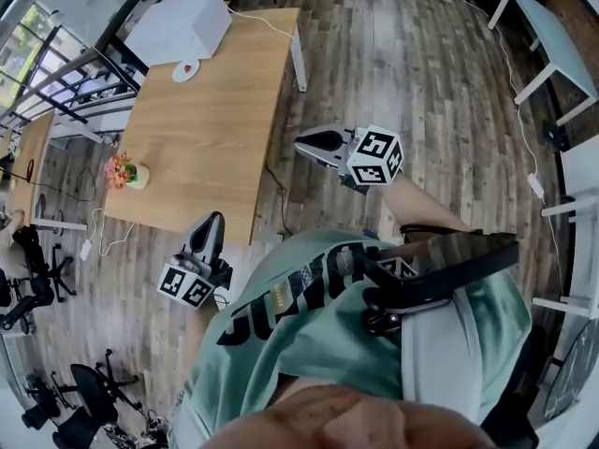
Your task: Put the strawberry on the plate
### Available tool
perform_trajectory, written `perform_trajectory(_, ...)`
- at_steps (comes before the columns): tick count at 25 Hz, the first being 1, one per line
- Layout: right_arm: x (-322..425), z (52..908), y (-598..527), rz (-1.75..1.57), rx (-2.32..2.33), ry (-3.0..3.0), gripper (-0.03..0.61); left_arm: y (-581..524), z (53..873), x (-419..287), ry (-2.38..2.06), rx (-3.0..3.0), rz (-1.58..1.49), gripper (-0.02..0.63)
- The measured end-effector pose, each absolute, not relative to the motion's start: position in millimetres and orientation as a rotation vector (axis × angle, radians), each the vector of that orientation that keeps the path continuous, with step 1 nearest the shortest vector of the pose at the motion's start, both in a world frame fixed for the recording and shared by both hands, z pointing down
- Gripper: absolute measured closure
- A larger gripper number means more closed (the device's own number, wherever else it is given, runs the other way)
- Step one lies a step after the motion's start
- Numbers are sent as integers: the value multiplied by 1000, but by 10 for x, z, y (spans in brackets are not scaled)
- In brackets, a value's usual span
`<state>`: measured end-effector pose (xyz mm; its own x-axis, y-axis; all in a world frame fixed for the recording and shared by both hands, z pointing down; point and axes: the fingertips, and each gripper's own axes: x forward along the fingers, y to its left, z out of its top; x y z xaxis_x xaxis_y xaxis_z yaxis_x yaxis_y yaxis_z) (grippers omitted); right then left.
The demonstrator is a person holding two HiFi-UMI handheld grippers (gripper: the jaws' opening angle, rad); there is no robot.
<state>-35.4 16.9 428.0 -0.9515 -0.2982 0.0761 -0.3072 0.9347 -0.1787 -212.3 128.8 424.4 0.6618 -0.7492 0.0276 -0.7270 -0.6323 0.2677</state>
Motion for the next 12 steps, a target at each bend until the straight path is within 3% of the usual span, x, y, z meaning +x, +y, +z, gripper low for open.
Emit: perform_trajectory(12,1301,4298,307,213,369,-3099,571,1391,4339,-297,-1229,2563,-80,609)
